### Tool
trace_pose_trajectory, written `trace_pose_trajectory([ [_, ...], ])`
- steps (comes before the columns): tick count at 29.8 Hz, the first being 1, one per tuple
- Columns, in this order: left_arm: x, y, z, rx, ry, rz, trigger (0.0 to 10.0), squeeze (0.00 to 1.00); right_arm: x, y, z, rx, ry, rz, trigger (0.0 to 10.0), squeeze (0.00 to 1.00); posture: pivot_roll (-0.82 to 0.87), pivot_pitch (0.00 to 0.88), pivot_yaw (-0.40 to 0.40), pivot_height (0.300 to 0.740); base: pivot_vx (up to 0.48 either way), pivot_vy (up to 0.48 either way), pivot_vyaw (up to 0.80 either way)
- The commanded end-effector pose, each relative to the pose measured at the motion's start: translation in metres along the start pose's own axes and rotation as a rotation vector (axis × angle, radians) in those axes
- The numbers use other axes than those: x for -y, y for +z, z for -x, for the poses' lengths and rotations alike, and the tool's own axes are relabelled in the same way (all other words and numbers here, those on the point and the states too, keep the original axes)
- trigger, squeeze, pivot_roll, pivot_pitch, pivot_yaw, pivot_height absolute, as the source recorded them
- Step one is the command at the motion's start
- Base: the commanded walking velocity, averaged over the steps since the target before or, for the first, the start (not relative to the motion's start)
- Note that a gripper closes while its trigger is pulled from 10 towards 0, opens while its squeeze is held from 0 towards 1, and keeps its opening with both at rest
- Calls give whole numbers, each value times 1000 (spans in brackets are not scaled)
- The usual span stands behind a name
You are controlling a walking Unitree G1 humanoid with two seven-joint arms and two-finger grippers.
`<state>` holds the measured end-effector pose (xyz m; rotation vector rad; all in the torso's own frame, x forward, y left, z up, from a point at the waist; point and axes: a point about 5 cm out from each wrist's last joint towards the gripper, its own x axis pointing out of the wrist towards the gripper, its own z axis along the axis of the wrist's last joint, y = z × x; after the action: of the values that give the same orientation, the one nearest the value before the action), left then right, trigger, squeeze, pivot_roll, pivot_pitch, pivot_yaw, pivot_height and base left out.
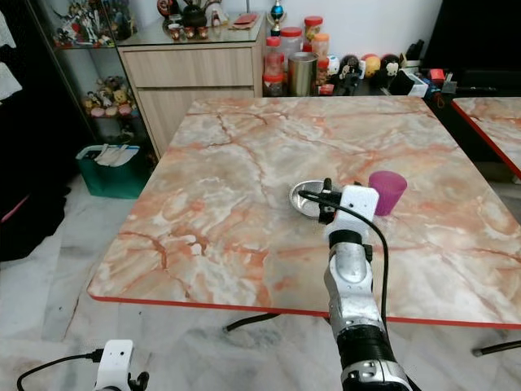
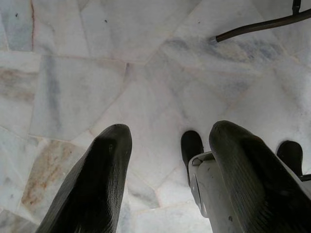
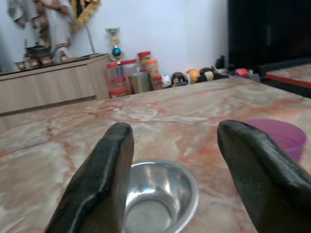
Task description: Setting the table
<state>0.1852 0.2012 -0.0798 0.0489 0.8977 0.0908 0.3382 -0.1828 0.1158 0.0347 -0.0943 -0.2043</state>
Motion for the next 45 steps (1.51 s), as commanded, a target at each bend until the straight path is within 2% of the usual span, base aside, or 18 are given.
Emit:
trace_pose_trajectory([
  [1,-2,-2,0,-16,5,-9,10000,0,3,4,-8,-21,-38,-31,10000,1000,1,0,55,736,0,0,0],
  [3,-2,-3,0,-20,2,-12,10000,0,8,1,-12,-59,-67,-36,10000,1000,-5,0,60,736,0,0,0],
  [4,-2,-4,1,-21,2,-12,10000,0,9,1,-14,-71,-72,-46,10000,937,-3,0,59,736,0,0,0],
  [5,-2,-4,1,-22,2,-13,10000,0,9,1,-16,-78,-73,-54,10000,0,-3,0,59,736,0,0,0],
  [11,-1,-4,1,-22,1,-12,10000,0,7,4,-24,-109,-68,-78,10000,0,-1,0,56,736,0,0,0],
  [13,-1,-4,1,-22,1,-10,10000,0,5,2,-28,-149,-70,-77,10000,0,1,0,51,736,0,0,0],
  [14,0,-4,1,-23,0,-9,10000,0,0,1,-31,-180,-64,-118,10000,0,6,0,46,736,0,0,0],
  [16,1,-4,1,-24,0,-9,10000,0,-3,1,-32,-190,-56,-139,10000,0,6,0,46,736,0,0,0],
  [18,1,-5,1,-25,1,-1,10000,0,-13,-2,-33,-226,-38,-112,10000,0,8,0,38,736,0,0,0],
  [24,3,-7,1,-27,0,7,10000,0,-32,-3,-32,-246,-3,-129,10000,0,19,0,28,736,0,0,0],
  [28,4,-7,1,-27,0,9,10000,0,-30,-6,-33,-268,-30,-126,10000,0,22,0,25,736,0,0,0],
  [37,3,-9,2,-30,0,7,10000,0,-13,-3,-40,-277,-61,-96,10000,0,23,0,17,736,0,0,0],
  [45,6,-11,2,-33,-5,21,10000,0,-20,1,-40,-238,-3,-77,10000,0,28,0,3,736,0,0,0],
])
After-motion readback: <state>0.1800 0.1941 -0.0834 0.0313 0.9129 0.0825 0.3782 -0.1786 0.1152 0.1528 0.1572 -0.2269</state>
